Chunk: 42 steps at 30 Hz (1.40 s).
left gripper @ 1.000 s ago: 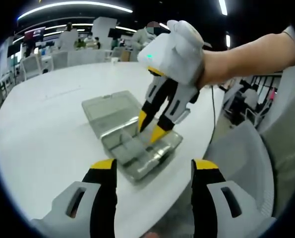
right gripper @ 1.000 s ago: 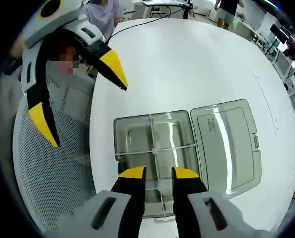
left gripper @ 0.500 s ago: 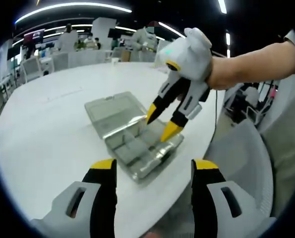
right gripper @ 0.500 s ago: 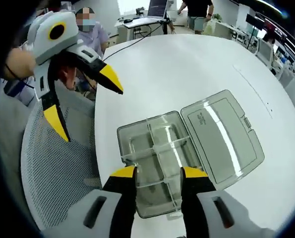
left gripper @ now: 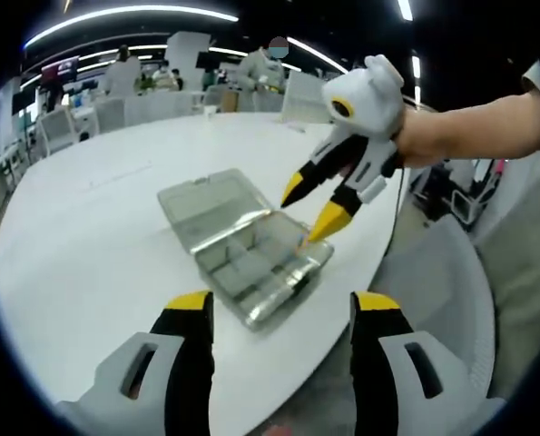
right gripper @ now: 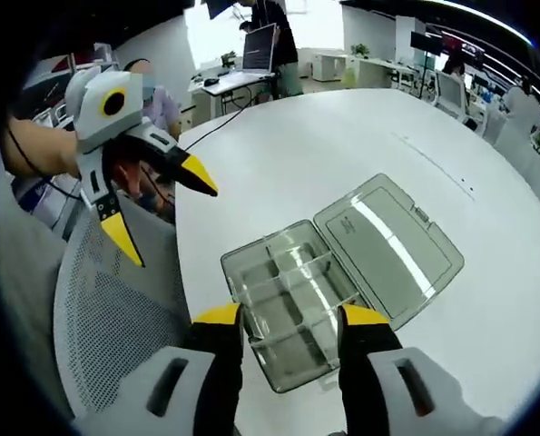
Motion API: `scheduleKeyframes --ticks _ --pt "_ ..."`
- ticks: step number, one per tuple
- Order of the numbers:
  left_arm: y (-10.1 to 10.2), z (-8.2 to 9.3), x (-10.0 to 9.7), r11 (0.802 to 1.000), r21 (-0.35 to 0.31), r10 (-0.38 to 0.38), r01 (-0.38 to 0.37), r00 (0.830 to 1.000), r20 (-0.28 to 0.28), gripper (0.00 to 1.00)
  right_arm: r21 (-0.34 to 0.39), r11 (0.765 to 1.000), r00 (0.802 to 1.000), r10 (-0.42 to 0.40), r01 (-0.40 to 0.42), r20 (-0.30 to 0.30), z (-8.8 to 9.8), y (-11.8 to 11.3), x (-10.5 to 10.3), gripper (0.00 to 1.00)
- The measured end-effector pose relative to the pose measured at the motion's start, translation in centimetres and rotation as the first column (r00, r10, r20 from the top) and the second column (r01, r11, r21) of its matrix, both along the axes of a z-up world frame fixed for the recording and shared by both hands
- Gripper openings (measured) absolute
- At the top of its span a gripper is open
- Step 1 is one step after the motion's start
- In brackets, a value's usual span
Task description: Insert the divider into the dual guide fixture by aligning both edges with the guide slots and pushing it downward to the bottom, including one-sided entry, uneven engagement, binding, and posture correction.
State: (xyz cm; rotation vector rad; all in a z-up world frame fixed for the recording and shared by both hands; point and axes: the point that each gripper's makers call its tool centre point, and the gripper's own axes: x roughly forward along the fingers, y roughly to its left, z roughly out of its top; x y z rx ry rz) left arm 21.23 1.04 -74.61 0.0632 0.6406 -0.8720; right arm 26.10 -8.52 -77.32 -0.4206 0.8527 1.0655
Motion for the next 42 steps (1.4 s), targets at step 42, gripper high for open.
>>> scheduleKeyframes --ticks 42 --pt "2.4 1.2 -2.3 0.997 0.013 0.075 -0.076 0.997 0.011 0.65 0.237 0.918 0.945 -0.326 0.319 -0.010 3.6 -4.7 -3.9 0.66"
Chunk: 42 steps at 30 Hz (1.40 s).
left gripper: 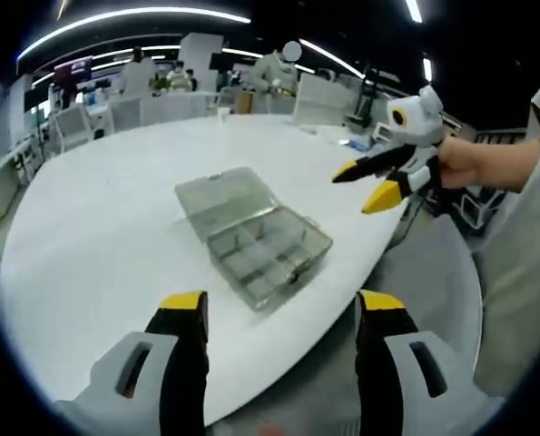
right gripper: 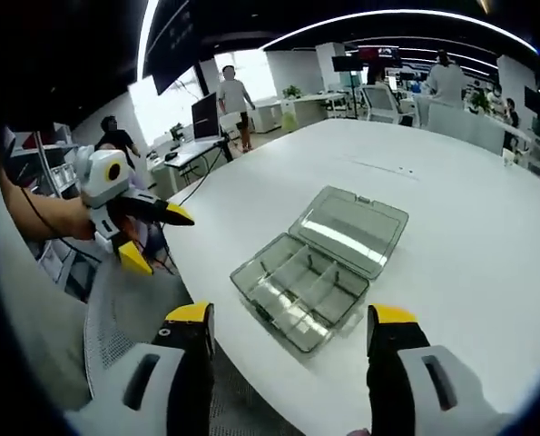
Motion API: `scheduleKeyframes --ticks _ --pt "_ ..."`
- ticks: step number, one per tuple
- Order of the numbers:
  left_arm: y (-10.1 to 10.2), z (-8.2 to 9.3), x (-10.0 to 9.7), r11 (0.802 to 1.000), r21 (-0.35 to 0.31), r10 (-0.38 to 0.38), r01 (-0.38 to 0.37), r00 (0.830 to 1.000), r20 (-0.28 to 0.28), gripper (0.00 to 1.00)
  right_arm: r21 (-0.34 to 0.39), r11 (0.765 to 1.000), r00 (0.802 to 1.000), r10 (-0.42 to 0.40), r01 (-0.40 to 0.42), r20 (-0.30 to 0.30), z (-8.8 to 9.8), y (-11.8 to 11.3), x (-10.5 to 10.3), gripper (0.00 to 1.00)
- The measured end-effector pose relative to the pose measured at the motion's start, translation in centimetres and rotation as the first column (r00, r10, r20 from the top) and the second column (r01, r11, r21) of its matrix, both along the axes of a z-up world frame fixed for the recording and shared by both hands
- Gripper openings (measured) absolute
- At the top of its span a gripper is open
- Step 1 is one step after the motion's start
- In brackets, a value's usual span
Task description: Insert the divider into the dual guide fixture by aligning both edges with the guide slots and pushing it downward to the bottom, including one-sided entry, uneven engagement, binding, and posture correction.
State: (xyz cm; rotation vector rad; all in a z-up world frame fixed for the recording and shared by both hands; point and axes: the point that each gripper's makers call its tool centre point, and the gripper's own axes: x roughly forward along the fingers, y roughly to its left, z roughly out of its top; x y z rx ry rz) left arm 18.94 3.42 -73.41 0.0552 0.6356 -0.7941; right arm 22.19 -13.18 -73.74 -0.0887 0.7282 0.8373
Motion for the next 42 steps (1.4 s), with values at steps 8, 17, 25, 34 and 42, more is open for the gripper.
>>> scheduleKeyframes --ticks 8,17,25,34,42 --pt "0.6 -0.2 -0.3 0.999 -0.003 0.043 -0.043 0.999 -0.002 0.71 0.024 0.999 0.999 -0.045 0.045 -0.008 0.1 -0.6 -1.7 0.71" --pt "0.8 -0.1 -0.3 0.996 -0.016 0.083 -0.083 0.997 -0.002 0.75 0.031 0.994 0.994 -0.103 0.104 -0.033 -0.4 -1.6 -3.1 0.77" --pt "1.3 -0.1 -0.7 0.991 -0.023 0.130 -0.130 0.992 0.000 0.77 0.056 0.988 0.989 -0.145 0.146 -0.033 -0.5 -1.9 -4.3 0.82" --pt "1.8 0.6 -0.7 0.985 -0.029 0.170 -0.169 0.985 0.023 0.79 0.059 0.981 0.982 -0.184 0.185 -0.033 -0.8 -2.4 -4.9 0.82" --pt "2.0 1.1 -1.0 0.981 -0.044 0.188 -0.186 0.982 0.028 0.78 0.068 0.975 0.978 -0.208 0.210 -0.032 -0.9 -2.8 -5.3 0.83"
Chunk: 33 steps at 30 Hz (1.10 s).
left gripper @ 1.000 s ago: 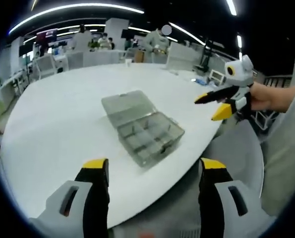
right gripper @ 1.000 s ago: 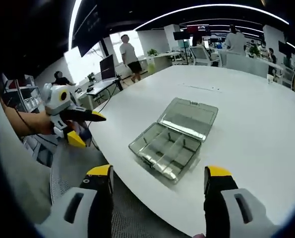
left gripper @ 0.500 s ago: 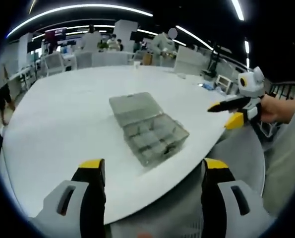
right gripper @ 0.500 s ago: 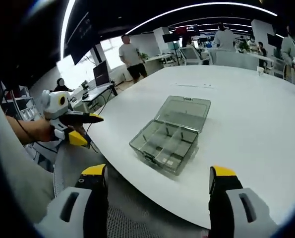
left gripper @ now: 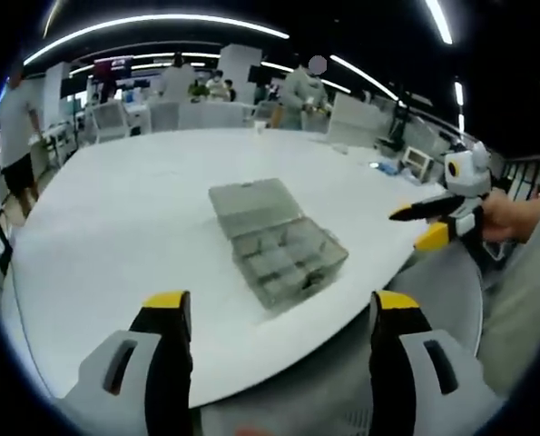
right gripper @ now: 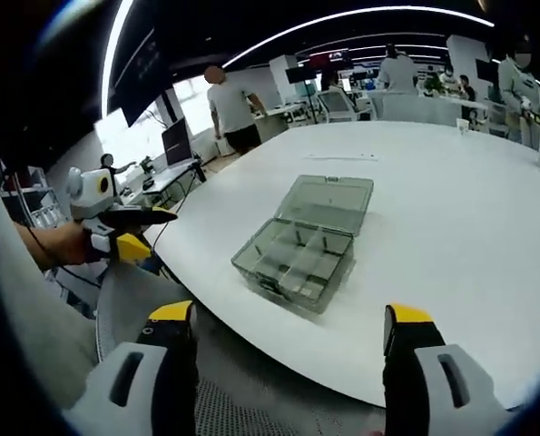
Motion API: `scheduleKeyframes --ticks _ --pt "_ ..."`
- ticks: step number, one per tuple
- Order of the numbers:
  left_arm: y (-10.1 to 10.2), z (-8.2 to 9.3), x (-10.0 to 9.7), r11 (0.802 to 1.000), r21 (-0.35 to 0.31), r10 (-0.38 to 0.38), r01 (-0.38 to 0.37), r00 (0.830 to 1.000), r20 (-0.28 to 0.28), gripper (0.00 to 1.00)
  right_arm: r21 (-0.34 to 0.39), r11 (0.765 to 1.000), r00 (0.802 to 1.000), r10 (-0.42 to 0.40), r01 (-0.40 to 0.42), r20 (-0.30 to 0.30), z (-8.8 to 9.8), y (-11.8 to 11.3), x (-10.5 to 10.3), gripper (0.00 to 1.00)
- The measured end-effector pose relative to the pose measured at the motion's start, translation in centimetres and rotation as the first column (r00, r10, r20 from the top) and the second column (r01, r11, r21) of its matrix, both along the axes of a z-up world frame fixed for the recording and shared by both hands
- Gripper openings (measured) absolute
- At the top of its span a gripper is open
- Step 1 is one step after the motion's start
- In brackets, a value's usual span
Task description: Insert the divider into the dual guide fixture by aligning both edges with the guide slots and pushing it downward to the bottom, including one-sided entry, uneven engagement, binding, and posture correction.
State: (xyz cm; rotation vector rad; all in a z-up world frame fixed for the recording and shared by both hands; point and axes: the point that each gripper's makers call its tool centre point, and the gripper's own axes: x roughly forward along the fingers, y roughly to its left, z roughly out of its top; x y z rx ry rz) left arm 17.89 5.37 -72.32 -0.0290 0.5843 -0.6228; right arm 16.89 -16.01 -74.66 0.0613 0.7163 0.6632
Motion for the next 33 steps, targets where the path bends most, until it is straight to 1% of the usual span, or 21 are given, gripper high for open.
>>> scheduleKeyframes --ticks 1,4,6,12,14,20,33 --pt "0.0 0.0 0.0 1.000 0.000 0.000 0.000 1.000 -0.001 0.78 -0.009 1.000 1.000 -0.004 0.004 0.017 0.1 -0.2 0.2 0.83" --pt "0.1 0.2 -0.1 1.000 0.002 0.005 -0.005 1.000 0.005 0.78 -0.007 1.000 1.000 -0.013 0.013 0.018 0.1 -0.3 0.3 0.85" --pt "0.1 0.2 -0.1 1.000 0.004 0.011 -0.011 1.000 0.006 0.78 -0.016 1.000 1.000 -0.009 0.010 0.023 0.1 -0.4 0.2 0.86" --pt "0.2 0.4 -0.4 1.000 0.002 0.018 -0.018 1.000 0.002 0.78 -0.008 1.000 1.000 -0.012 0.012 0.027 0.3 -0.4 0.1 0.87" --pt "0.4 0.4 -0.4 1.000 -0.004 0.026 -0.026 1.000 0.003 0.78 -0.017 1.000 0.999 -0.010 0.010 0.030 0.3 -0.5 0.1 0.87" --pt "0.7 0.4 -0.5 0.999 -0.006 0.042 -0.042 0.999 -0.001 0.79 -0.004 1.000 0.999 -0.018 0.018 0.031 0.5 -0.6 0.2 0.87" --pt "1.0 0.2 -0.4 0.997 -0.015 0.070 -0.070 0.997 -0.017 0.86 0.000 1.000 0.999 -0.022 0.022 0.028 0.5 -0.6 0.3 0.89"
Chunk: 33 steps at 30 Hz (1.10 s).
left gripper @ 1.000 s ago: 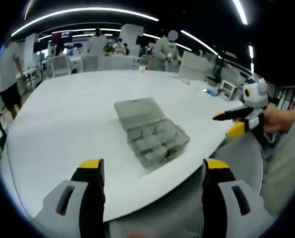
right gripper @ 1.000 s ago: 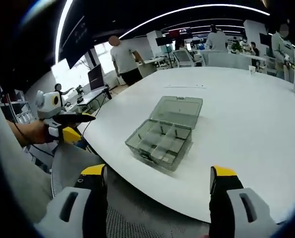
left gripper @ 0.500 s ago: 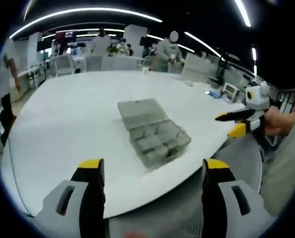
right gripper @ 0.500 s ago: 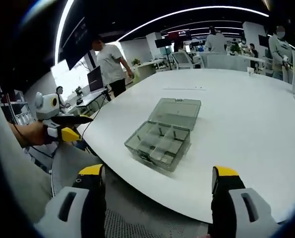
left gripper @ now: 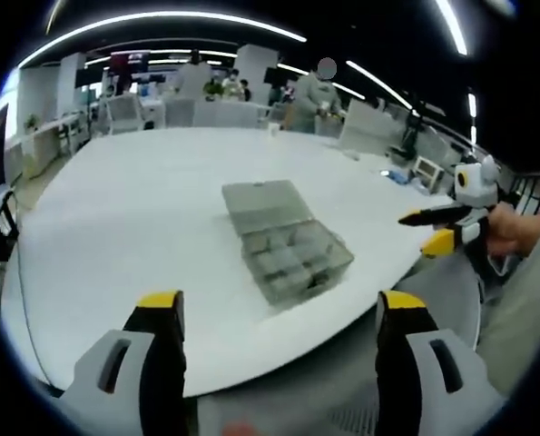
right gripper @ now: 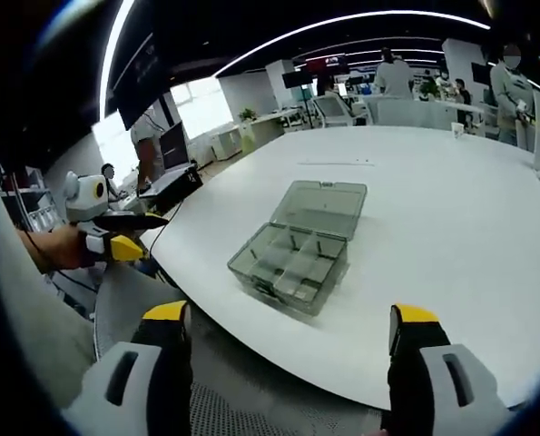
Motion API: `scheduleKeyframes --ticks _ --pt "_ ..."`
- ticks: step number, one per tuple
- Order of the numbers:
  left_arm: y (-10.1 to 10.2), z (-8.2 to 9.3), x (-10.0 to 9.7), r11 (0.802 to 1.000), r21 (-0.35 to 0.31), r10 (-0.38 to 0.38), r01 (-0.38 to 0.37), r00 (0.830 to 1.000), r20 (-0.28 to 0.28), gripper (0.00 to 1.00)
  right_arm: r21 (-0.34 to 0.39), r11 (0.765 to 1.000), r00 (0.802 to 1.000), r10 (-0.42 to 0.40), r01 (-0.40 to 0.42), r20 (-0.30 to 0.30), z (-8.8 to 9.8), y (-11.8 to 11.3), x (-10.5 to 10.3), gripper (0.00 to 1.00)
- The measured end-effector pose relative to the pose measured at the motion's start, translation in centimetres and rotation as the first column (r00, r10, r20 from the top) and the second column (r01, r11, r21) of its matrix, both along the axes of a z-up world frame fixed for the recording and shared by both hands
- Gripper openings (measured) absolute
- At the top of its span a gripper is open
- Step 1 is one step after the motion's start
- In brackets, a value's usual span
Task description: Insert the divider into the dual guide fixture by aligning both edges with the guide slots and pushing it downward to the bottom, including one-sided entry, uneven engagement, binding, and posture correction.
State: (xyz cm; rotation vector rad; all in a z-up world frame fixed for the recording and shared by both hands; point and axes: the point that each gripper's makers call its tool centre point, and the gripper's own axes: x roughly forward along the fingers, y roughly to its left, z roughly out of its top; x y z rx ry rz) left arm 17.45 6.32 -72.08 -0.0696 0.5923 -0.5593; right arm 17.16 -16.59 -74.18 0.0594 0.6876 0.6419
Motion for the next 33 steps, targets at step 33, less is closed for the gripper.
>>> scheduleKeyframes --ticks 33 --pt "-0.01 -0.47 0.05 1.000 -0.025 0.005 -0.006 0.999 -0.038 0.88 0.011 1.000 1.000 -0.004 0.004 -0.013 -0.24 -0.02 0.36 0.89"
